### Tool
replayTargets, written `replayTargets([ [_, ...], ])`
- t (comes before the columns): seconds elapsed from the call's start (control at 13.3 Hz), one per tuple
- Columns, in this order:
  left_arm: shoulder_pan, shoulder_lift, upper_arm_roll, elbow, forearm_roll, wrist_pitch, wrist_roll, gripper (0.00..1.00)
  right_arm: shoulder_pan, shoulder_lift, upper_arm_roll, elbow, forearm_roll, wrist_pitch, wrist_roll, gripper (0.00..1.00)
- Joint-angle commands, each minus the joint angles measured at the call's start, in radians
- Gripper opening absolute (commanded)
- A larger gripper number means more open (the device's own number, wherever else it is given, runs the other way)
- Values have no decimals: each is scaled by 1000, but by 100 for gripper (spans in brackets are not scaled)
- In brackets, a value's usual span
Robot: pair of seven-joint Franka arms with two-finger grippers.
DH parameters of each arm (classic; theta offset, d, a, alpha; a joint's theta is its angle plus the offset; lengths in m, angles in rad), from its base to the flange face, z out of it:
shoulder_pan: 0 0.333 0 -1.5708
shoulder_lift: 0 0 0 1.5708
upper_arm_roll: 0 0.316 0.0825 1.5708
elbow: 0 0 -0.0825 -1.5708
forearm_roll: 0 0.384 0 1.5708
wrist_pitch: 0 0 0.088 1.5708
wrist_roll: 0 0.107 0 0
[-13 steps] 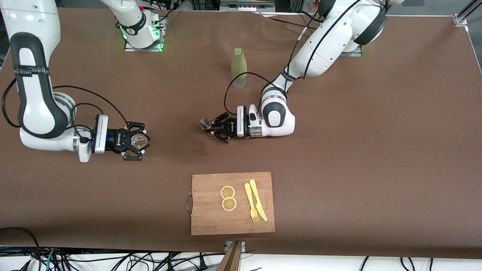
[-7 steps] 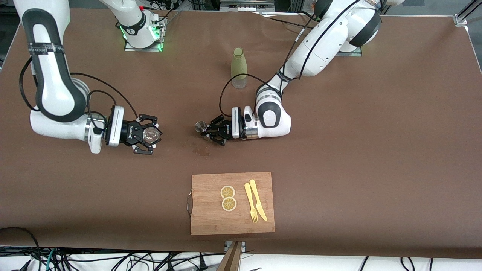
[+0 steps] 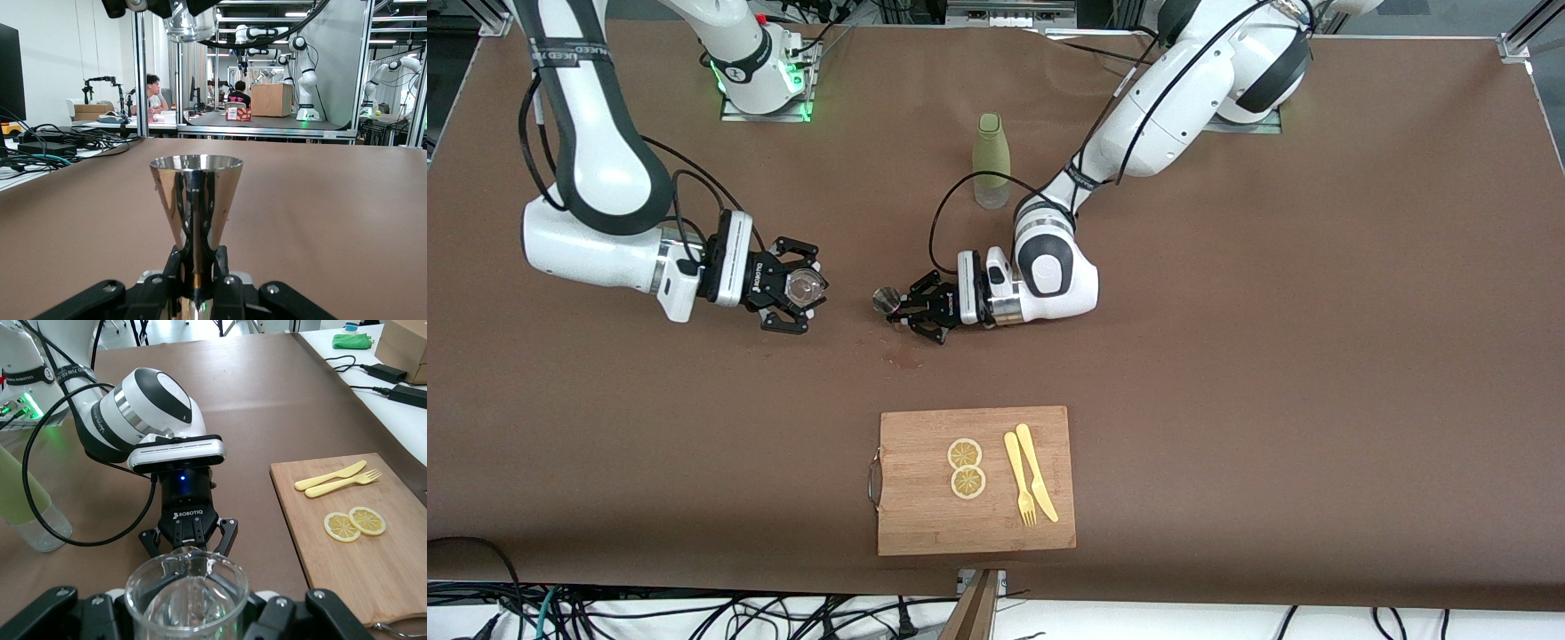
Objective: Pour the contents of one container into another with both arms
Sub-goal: 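Lift the glass with the right gripper above the jigger's mouth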
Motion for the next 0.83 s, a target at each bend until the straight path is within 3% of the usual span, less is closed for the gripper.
replayTargets([
  [0.0, -39, 33, 4, 95, -43, 85, -8, 0, 45, -35, -4, -37, -39, 59, 53, 23],
  [0.3, -54, 36, 4, 129, -43, 127, -54, 0, 83, -28, -4, -31, -76, 114, 139, 23],
  [0.75, -56, 51, 6, 134, -40, 132, -54, 0, 97, -20, -4, -24, -203, 146, 282, 23],
])
